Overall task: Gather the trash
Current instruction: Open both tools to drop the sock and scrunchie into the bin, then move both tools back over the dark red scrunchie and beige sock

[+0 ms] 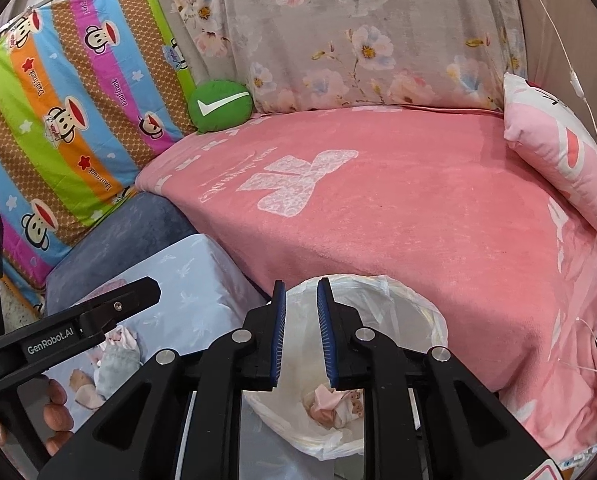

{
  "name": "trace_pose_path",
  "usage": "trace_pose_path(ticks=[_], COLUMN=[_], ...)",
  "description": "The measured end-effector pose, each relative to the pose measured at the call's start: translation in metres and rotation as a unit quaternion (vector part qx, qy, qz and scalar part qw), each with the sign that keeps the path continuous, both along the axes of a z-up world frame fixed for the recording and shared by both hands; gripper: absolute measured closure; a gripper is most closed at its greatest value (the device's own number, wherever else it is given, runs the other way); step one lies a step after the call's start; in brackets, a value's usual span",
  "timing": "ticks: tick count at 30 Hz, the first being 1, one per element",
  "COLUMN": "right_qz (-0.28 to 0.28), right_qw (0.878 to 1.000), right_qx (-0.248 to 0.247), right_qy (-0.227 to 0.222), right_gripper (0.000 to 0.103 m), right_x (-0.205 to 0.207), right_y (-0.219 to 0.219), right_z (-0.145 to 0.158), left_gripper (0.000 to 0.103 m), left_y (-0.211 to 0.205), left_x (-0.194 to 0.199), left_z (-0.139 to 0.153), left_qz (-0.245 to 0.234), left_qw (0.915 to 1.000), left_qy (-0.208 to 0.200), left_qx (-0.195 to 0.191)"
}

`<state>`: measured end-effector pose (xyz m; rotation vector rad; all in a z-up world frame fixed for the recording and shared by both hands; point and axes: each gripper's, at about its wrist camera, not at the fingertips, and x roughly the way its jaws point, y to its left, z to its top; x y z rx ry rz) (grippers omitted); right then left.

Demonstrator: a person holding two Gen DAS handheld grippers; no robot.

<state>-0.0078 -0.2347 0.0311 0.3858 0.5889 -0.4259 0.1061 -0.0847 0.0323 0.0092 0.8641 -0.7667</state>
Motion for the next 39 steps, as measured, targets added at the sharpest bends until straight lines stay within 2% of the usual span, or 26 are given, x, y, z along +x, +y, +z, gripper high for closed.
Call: trace_pose_path(ticks=[13,17,26,34,39], right_qz=[0.052,0.071,0.135,0.196,0.226], right_qw=[0.999,0.997,0.99,0.978,0.968], right_qx=[-0.001,-0.002,0.002,0.019,0.028], right_qy=[0.011,0.017,0.037,0.075,0.103], right_gripper=[0.074,0.069,0.065,0.065,0.065], right_x=[0.018,0.023,0.037,0.049,0.055], right_y=[0.055,0.075,0.141,0.2,0.234], right_z=[-0.005,-0.008,-0.027,-0.061,-0.088], left_gripper=[0.041,0.034,0.027,0.027,0.027], left_y=[0.054,0.076,0.146,0.211,0.235], left_x=[0.014,0.018,0.026,0.028,0.028], left_z=[-0.011,-0.019,-0.043,-0.073,-0.09], left_qz=[0.057,0.081,0.156,0.214,0.232], left_qw=[0.9984,0.9966,0.9867,0.9736,0.968], left_qy=[0.005,0.009,0.016,0.035,0.053], left_qx=[0.005,0.013,0.044,0.072,0.08])
